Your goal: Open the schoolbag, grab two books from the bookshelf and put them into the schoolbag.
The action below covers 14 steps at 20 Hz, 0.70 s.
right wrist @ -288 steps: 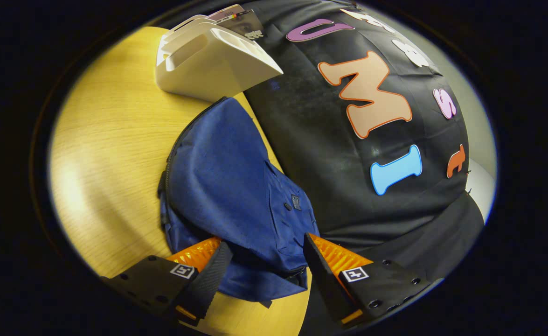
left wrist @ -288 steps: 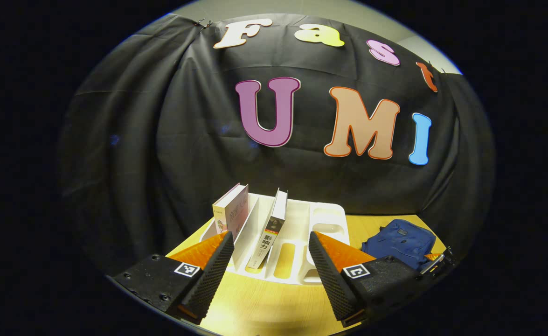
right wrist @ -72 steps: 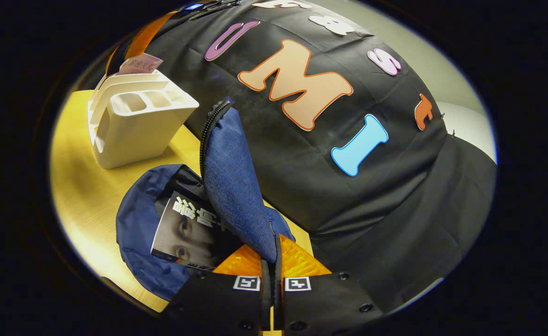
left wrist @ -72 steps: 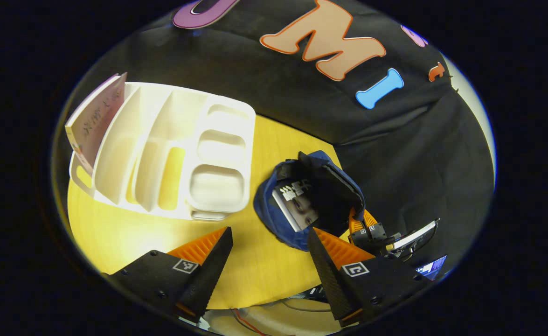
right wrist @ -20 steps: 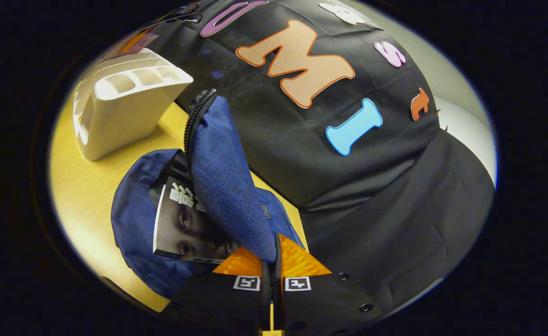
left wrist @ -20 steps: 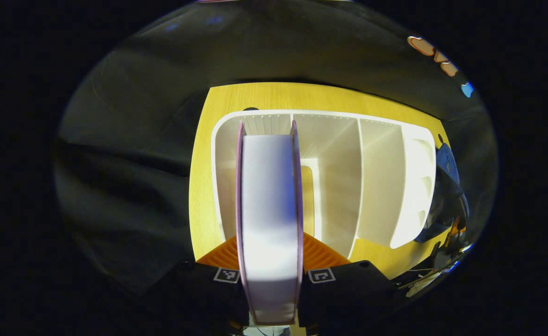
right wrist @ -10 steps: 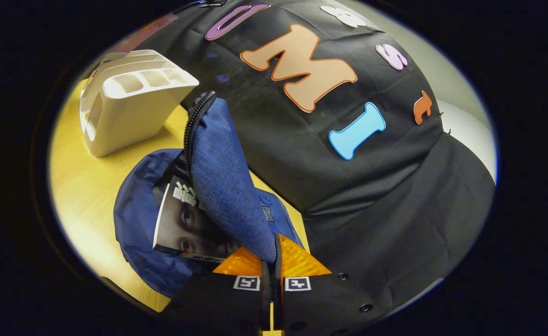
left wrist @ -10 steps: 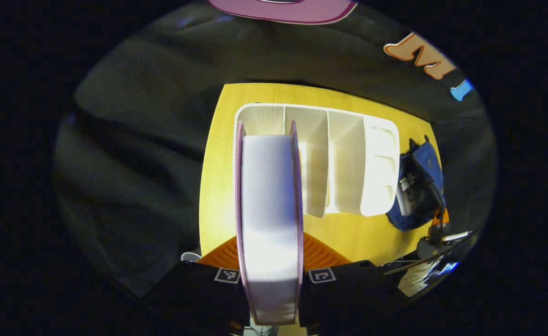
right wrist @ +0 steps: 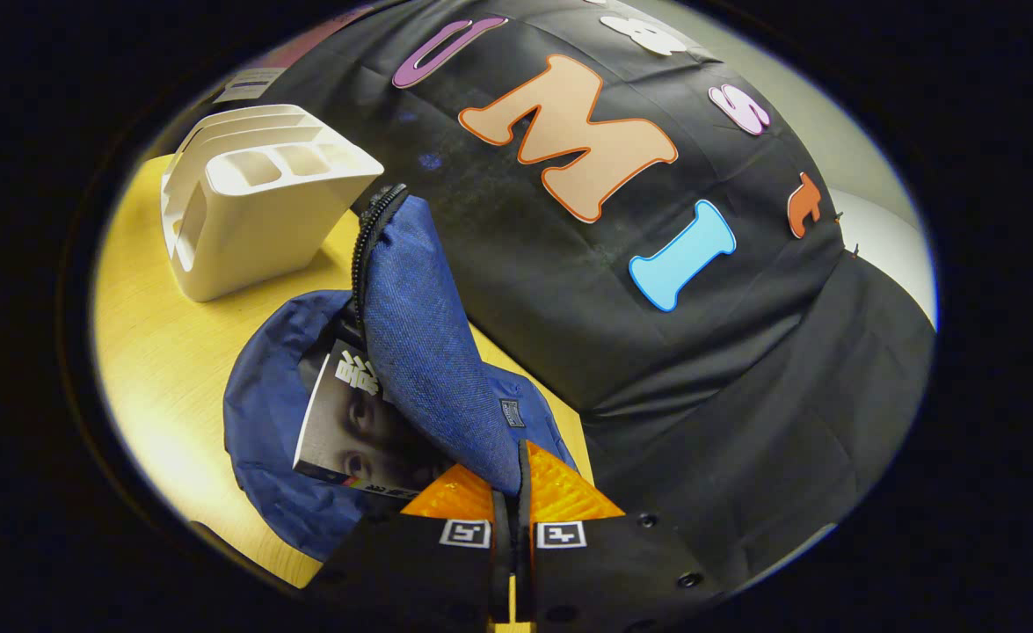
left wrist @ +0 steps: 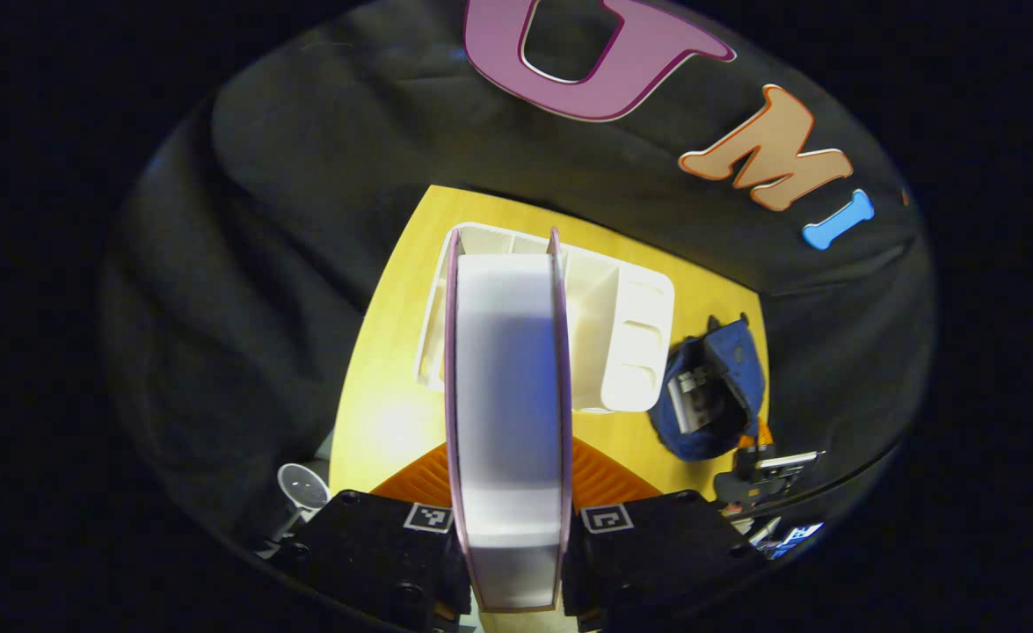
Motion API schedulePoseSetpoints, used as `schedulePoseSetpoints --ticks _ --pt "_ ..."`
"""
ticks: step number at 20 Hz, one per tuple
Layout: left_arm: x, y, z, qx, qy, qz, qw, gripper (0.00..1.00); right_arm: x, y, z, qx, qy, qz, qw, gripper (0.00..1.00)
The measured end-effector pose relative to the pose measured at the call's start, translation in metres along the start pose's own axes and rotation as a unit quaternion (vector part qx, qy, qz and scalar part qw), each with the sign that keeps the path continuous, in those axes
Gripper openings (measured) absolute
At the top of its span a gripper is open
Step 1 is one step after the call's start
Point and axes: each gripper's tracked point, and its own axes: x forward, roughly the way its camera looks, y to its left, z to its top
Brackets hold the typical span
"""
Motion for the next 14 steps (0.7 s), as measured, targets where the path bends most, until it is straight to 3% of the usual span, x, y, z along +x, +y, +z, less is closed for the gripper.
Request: schedulePoseSetpoints --ticks 6,14 --pt "0.013 -0.083 -0.003 -0.024 -0.045 -0.129 0.99 0.37 0.004 0.001 0.002 0.012 -0.009 0.011 1.0 0.03" --pt "0.08 -0.163 -0.031 -0.021 -0.05 -0.216 0.975 0.37 0.009 -0.014 0.007 0.042 -0.011 0.001 0.999 0.03"
